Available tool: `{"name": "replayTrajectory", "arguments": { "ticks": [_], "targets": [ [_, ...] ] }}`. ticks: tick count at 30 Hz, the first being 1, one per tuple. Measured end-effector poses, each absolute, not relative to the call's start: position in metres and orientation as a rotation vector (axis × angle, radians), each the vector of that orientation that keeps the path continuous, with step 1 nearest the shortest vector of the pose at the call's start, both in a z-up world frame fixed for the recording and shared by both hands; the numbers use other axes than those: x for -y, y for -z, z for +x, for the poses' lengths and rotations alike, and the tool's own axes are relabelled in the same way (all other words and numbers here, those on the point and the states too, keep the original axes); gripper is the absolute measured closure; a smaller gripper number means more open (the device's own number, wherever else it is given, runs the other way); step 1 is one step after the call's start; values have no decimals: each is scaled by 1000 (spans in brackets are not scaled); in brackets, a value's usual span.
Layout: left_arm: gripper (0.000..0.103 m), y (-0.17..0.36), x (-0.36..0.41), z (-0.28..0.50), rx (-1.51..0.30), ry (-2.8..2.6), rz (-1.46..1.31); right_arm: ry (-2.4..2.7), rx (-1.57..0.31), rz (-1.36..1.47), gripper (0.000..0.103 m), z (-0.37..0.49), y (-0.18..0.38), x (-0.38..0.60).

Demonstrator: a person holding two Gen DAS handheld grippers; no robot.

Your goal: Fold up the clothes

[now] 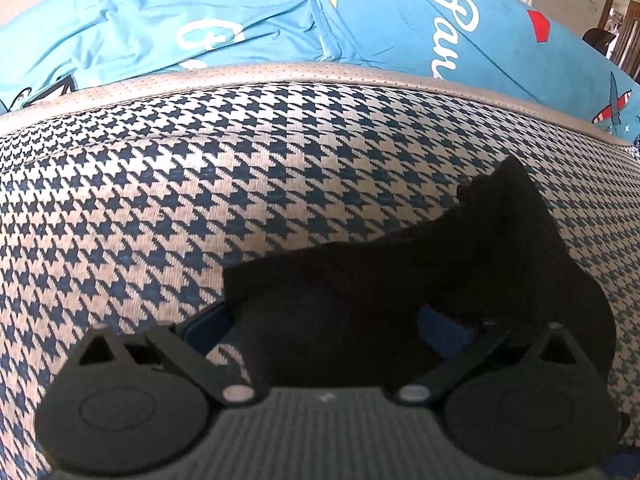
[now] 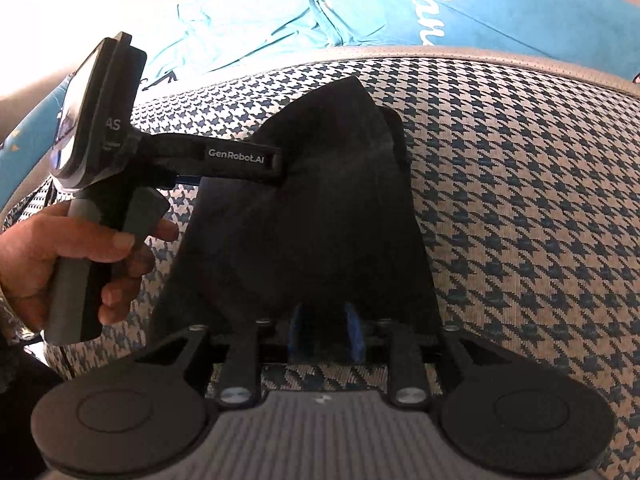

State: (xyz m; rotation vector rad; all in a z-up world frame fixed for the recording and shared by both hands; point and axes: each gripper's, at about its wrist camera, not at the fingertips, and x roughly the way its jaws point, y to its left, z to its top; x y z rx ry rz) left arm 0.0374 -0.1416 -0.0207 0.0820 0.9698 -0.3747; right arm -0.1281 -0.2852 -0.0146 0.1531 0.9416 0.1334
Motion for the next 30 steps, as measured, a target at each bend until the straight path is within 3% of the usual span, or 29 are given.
{"name": "replayTrajectory", "arguments": {
  "ticks": [18,20,22,23,30],
  "targets": [
    [0,13,132,27,-985,359,85,-120,-946,117,69,-121,19,289],
    [0,10,129,23,-983,350,93,-125,-938,153,66,-120,16,293],
    [0,7,126,16,-979,347,107,-128,-923,194,51,-119,13,297],
    [0,6,124,12,-976,345,113,-128,-912,216,48,-119,12,300],
    [0,0,116,-5,-980,356,151,-83,-840,282,48,-123,2,310]
  ]
}}
